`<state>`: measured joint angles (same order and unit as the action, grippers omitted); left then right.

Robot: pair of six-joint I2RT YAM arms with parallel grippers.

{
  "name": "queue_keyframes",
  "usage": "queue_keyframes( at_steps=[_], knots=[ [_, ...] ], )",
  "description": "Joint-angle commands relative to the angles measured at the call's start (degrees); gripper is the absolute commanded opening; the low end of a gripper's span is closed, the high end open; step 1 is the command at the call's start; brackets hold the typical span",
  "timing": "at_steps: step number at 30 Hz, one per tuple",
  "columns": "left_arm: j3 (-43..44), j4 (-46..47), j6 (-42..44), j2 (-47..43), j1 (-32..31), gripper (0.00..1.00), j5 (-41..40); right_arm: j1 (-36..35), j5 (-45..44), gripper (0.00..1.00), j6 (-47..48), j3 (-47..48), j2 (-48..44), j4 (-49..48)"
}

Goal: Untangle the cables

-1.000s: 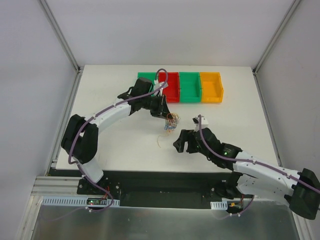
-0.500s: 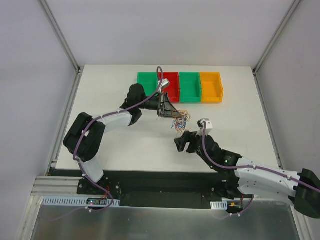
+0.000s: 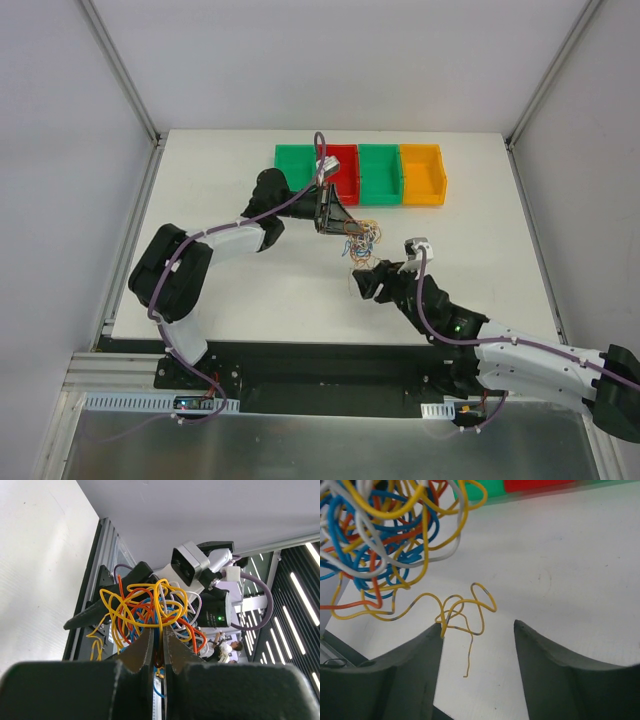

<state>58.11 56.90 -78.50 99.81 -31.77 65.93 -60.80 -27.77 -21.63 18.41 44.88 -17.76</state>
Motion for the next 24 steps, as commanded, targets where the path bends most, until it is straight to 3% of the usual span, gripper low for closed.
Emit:
queue_keyframes(
  at_steps=[1, 6, 8, 12, 14, 19, 24],
  knots=[
    [0.0, 4.1, -0.1, 0.6, 0.4, 0.00, 1.7, -0.2, 0.4, 0.55, 1.3, -0.1, -0.3, -5.0],
    [0.8, -3.6, 6.5, -0.3, 1.2, 0.00, 0.7, -0.2, -3.4, 0.01, -0.3, -1.5, -1.1, -3.7],
    [1.0, -13.8, 13.7, -2.3, 2.3, 0.00, -2.6, -0.2, -5.1, 0.01, -1.4, -2.4, -2.7, -1.1],
    [8.3, -49.5, 34.6, -5.5, 4.2, 0.00, -15.5, -0.2, -9.5, 0.01, -3.1, -2.2, -7.4, 9.4],
    [9.8, -57.9, 40.0, -6.7, 4.4, 0.00, -22.4, -0.2, -11.6, 0.01, -3.0, -2.7, -10.0, 12.3],
    [10.9, -65.4, 42.6, -5.6, 5.6, 0.15, -27.3, -0.2, -14.1, 0.01, -2.5, -1.5, -16.9, 19.4],
    [14.3, -70.1, 44.7, -0.6, 5.6, 0.30, -26.7, -0.3, -12.8, 0.01, -2.6, -0.5, -23.3, 22.0]
  ],
)
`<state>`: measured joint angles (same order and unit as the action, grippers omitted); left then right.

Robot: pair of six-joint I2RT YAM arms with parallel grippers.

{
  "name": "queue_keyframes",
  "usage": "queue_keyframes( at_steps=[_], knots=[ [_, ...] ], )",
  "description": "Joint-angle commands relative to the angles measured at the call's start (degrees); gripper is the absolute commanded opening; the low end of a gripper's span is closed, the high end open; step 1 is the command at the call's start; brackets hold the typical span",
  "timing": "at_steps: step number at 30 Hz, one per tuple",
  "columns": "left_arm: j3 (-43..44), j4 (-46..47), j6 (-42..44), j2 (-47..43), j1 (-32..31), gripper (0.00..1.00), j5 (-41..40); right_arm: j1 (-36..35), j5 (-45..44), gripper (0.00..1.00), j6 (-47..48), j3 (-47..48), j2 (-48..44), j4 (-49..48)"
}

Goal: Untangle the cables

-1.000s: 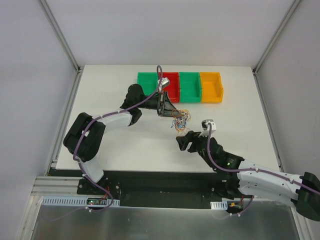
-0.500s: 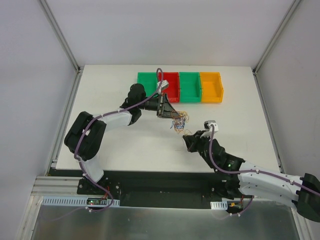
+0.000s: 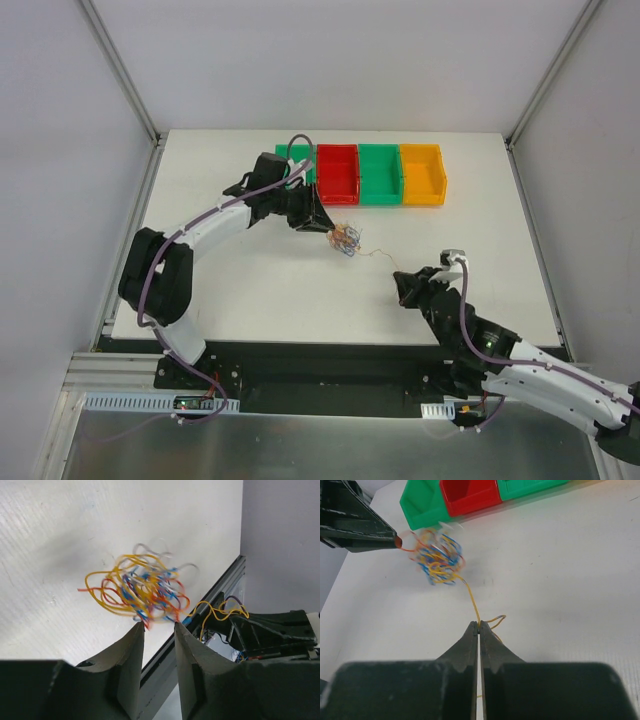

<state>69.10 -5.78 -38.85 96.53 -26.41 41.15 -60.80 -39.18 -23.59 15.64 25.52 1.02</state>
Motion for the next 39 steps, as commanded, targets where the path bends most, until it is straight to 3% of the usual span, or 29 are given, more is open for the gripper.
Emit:
queue_keyframes(
  at_steps=[1, 8, 11, 18, 25, 33, 39],
  knots=[
    [3.5, -7.7, 4.9, 3.3, 0.2, 0.33, -1.7, -0.3, -0.6, 0.01, -0.7, 2.5, -5.0, 3.6],
    [4.6, -7.3, 9.7, 0.0, 0.0, 0.64, -0.3, -0.2, 2.1, 0.01, -0.8, 7.1, -6.1, 8.6],
    [7.2, -6.8, 14.5, -1.2, -2.6, 0.64, 5.9, -0.3, 4.5, 0.01, -0.8, 9.9, -3.3, 11.0],
    [5.2, -3.7, 27.1, -7.2, -14.3, 0.64, 7.4, -0.2, 10.3, 0.01, 2.8, 21.0, 3.1, 15.9],
    [-1.5, 9.2, 23.3, -11.6, -15.4, 0.70, 11.6, -0.2, 18.4, 0.01, 2.8, 26.4, 4.8, 12.2],
    [-1.7, 9.9, 22.8, -9.8, -17.0, 0.70, 11.6, -0.2, 22.6, 0.01, 2.0, 30.4, 7.0, 7.3],
    [-5.9, 16.6, 23.2, -9.8, -20.4, 0.75, 12.6, -0.2, 25.0, 0.01, 2.0, 34.9, 10.2, 2.9]
  ],
)
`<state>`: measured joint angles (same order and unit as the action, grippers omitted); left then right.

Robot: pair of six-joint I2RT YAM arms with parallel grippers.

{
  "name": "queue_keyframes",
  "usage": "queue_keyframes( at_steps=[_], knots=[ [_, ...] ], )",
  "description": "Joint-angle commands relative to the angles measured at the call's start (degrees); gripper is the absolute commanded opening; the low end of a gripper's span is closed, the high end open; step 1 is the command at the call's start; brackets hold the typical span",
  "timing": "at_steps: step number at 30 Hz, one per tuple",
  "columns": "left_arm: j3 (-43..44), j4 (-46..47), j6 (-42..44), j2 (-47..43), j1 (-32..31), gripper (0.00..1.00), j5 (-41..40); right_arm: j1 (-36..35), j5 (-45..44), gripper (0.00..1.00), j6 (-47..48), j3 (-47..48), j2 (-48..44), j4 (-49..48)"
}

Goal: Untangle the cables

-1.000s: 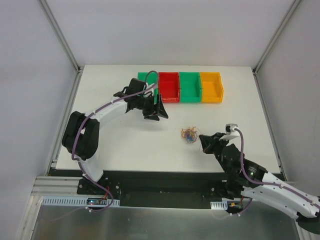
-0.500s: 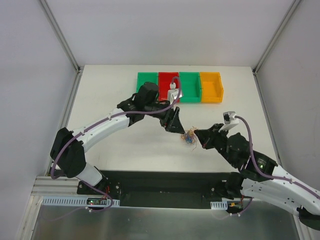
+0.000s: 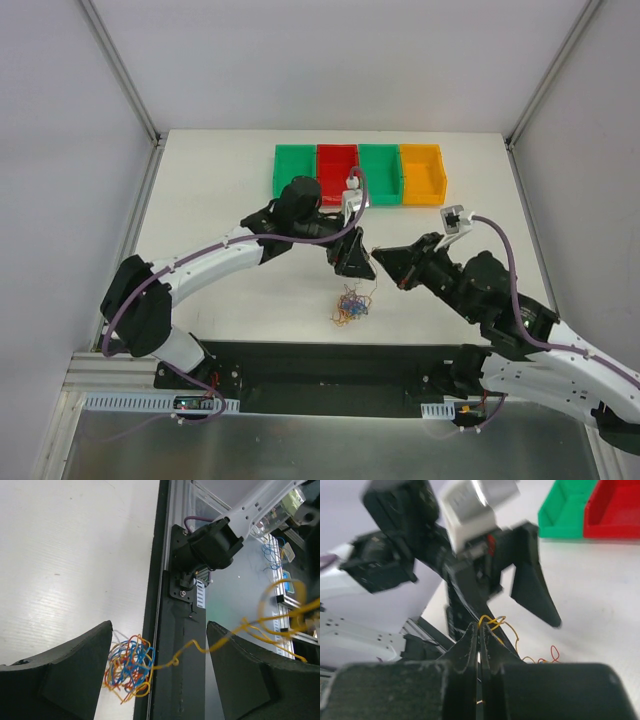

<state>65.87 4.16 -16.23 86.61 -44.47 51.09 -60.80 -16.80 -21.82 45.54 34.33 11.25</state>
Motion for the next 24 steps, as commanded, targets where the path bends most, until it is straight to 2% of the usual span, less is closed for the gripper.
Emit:
queue_keyframes(
  at_steps=[1, 3, 7, 9, 14, 20, 24],
  knots=[
    [-3.2, 7.8, 0.1, 0.5, -2.7, 0.73, 2.4, -0.2, 2.7, 0.01, 0.3, 6.2, 2.0, -8.1],
    [-3.1, 8.0, -0.7, 2.1, -2.9, 0.66, 0.3, -0.2, 3.3, 0.01, 0.0, 8.3, 3.1, -9.2],
    [2.8, -7.3, 1.3, 8.4, -2.2, 0.43, -11.2, -0.3, 3.6, 0.01, 1.0, 15.0, 5.1, -10.2],
    [5.6, -13.0, 0.0, 12.8, -0.6, 0.37, -13.9, -0.2, 3.4, 0.01, 2.2, 18.9, 6.1, -10.1],
    [7.8, -16.6, -7.2, 19.6, 6.4, 0.32, -10.4, -0.3, 0.2, 0.01, 5.1, 29.4, 8.2, -4.4],
    [6.5, -17.0, -7.8, 17.2, 9.0, 0.34, -16.1, -0.2, -4.6, 0.01, 8.5, 34.4, 8.6, -1.8],
    [6.8, -17.7, -8.6, 17.1, 10.8, 0.34, -15.5, -0.3, -6.1, 0.01, 11.4, 37.1, 9.3, -1.4]
  ],
)
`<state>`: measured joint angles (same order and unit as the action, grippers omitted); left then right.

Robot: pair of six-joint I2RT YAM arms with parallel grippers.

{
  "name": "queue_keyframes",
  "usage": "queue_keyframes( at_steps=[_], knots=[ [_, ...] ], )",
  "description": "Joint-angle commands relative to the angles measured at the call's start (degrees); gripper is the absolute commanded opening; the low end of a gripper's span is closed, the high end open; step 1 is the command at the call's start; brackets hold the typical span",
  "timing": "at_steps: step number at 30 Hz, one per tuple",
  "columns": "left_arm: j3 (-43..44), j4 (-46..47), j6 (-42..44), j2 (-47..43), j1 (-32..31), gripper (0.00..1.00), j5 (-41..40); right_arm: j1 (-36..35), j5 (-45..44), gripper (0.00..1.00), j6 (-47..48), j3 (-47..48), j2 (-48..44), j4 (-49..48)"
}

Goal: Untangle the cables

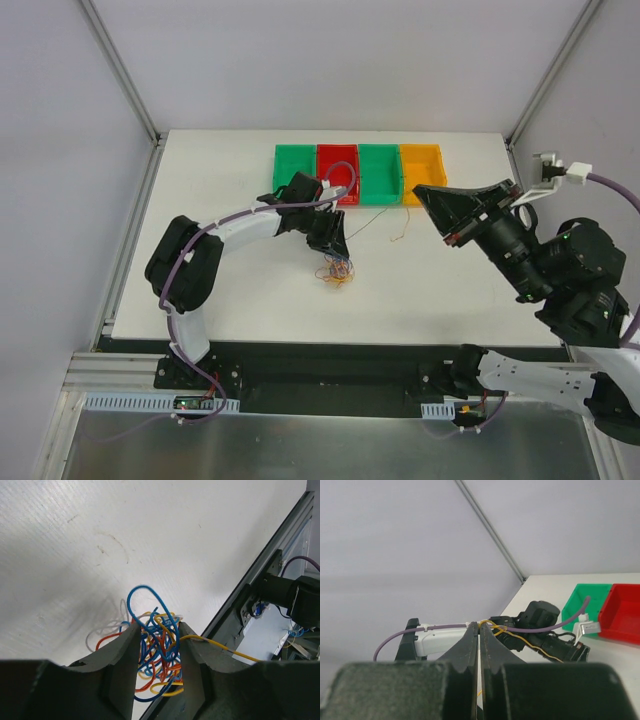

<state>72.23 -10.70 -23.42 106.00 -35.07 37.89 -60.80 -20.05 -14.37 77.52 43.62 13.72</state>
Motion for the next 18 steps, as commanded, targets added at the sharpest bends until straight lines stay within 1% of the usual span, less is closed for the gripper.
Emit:
queue_keyframes(
  at_steps=[1, 5, 10, 14, 15, 16, 18],
  knots=[
    [0.5, -2.9, -1.4, -2.3, 1.8, 0.35, -2.3, -0.2, -3.4, 0.01, 4.4, 6.1, 0.2, -3.1],
    [0.5, -3.0, -2.2, -2.0, 4.0, 0.35, -1.8, -0.2, -3.4, 0.01, 7.9, 10.5, 2.0, -3.2],
    [0.8, -3.1, -3.1, 1.2, 5.4, 0.35, 0.6, -0.3, -2.9, 0.01, 12.1, 21.4, 8.1, 0.3],
    [0.8, -3.1, -4.5, 3.6, 6.4, 0.36, 0.8, -0.2, -1.8, 0.01, 14.0, 29.1, 12.2, 0.6],
    [1.0, -3.1, -4.8, 4.0, 6.7, 0.36, 1.0, -0.3, -1.4, 0.01, 14.0, 31.3, 13.6, 1.4],
    [1.0, -3.1, -5.0, 4.1, 7.0, 0.36, 1.3, -0.3, -1.6, 0.01, 16.0, 34.5, 14.7, 2.3],
    [1.0, -3.0, -5.2, 3.7, 7.5, 0.36, 1.2, -0.2, -2.5, 0.01, 17.1, 37.2, 16.5, 4.0]
  ],
)
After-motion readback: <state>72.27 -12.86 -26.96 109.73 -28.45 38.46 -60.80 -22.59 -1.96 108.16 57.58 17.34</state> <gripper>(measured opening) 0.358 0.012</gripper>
